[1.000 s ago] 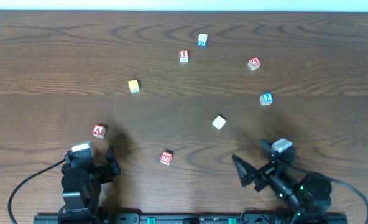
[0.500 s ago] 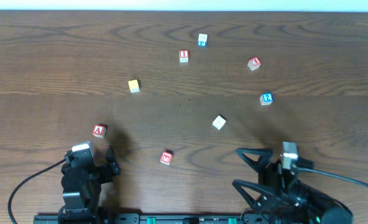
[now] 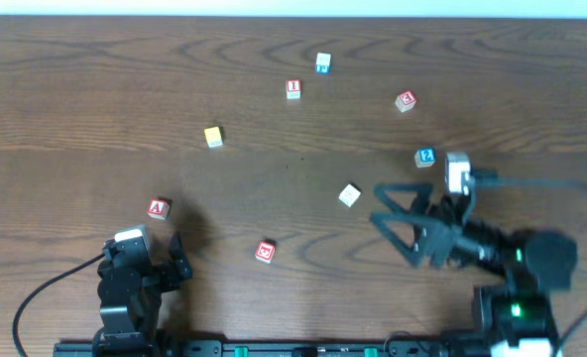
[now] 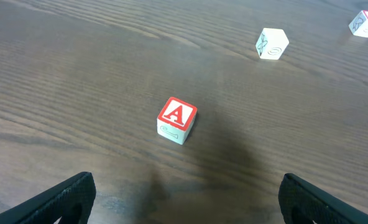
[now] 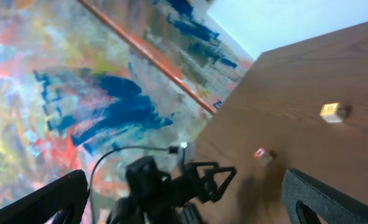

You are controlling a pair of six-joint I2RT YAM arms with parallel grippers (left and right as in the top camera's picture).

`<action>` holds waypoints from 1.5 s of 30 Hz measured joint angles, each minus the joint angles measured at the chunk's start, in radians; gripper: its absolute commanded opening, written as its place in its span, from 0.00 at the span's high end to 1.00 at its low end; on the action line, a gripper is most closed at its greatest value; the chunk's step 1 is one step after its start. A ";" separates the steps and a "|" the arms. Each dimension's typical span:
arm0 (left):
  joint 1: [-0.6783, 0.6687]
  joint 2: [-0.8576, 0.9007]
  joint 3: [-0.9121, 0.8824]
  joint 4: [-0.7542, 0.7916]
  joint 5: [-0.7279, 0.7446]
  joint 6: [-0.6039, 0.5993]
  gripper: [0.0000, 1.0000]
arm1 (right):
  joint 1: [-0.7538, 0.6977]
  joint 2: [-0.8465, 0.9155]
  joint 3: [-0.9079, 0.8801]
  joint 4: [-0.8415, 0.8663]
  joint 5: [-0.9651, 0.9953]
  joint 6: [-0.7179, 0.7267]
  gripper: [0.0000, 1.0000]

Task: Spell out Ai2
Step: 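Move the right gripper forward over the red 'I' block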

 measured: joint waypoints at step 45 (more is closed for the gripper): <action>0.000 0.000 0.000 -0.001 0.000 0.000 0.05 | 0.422 1.538 1.189 -0.455 1.066 -0.761 0.01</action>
